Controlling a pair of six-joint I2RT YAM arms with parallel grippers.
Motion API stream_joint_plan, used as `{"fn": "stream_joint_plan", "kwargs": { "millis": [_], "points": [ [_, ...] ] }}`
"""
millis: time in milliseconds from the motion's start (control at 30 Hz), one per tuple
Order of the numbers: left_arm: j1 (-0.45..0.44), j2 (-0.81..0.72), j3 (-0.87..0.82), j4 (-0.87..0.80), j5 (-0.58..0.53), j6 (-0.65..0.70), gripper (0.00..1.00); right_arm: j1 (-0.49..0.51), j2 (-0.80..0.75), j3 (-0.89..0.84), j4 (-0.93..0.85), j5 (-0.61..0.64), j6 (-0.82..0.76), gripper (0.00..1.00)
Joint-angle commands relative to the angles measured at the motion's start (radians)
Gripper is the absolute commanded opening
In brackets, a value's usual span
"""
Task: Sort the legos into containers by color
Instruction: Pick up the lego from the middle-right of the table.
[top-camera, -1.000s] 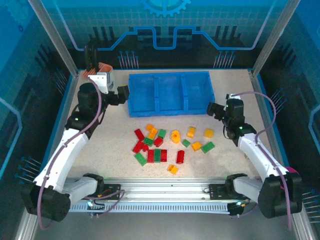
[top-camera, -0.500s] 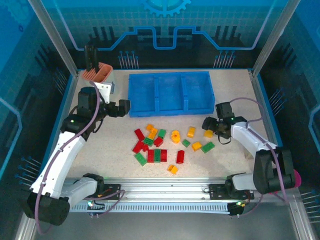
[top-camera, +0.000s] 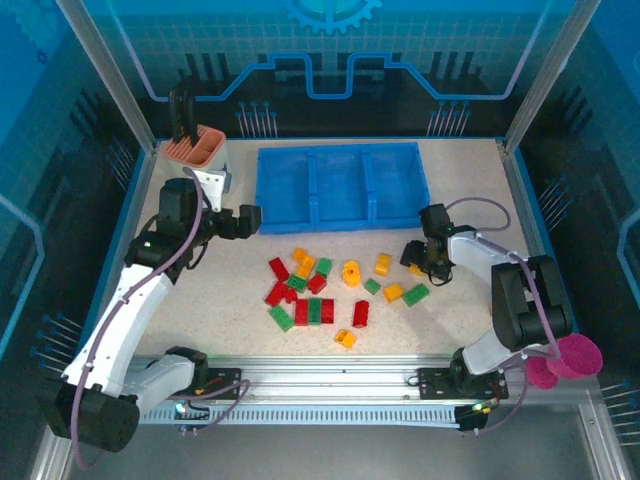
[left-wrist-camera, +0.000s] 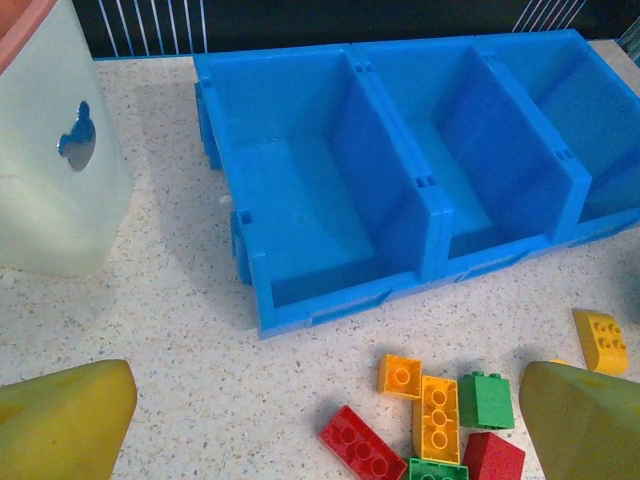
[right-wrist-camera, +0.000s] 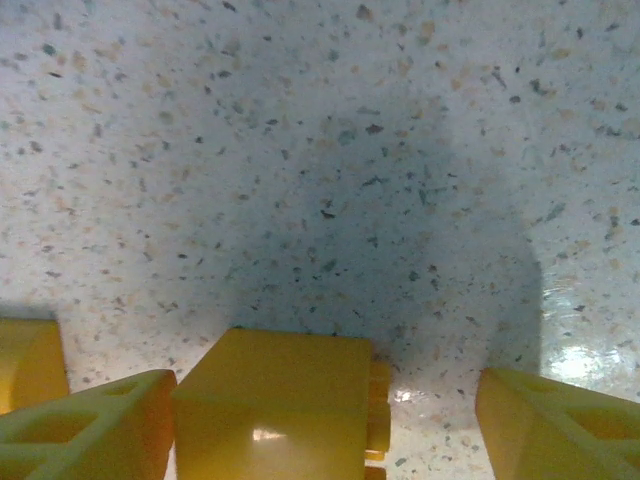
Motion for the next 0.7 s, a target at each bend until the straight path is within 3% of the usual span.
{"fn": "stream_joint_plan", "kwargs": {
  "millis": [0, 400, 667],
  "points": [
    [-0.005, -0.008, 0.007, -0.009, 0.016, 0.023, 0.99, 0.014, 0.034, 0.028, -0.002, 0.000, 0.014, 0.70],
    [-0.006, -0.005, -0.004, -0.013, -0.014, 0.034, 0.99, 0.023, 0.109, 0.110, -0.037, -0.012, -0.081, 0.38],
    [-0.005, 0.001, -0.008, -0.012, -0.043, 0.049, 1.00, 0.049, 0.002, 0.375, -0.305, 0.066, -0.326, 0.34]
  ]
}}
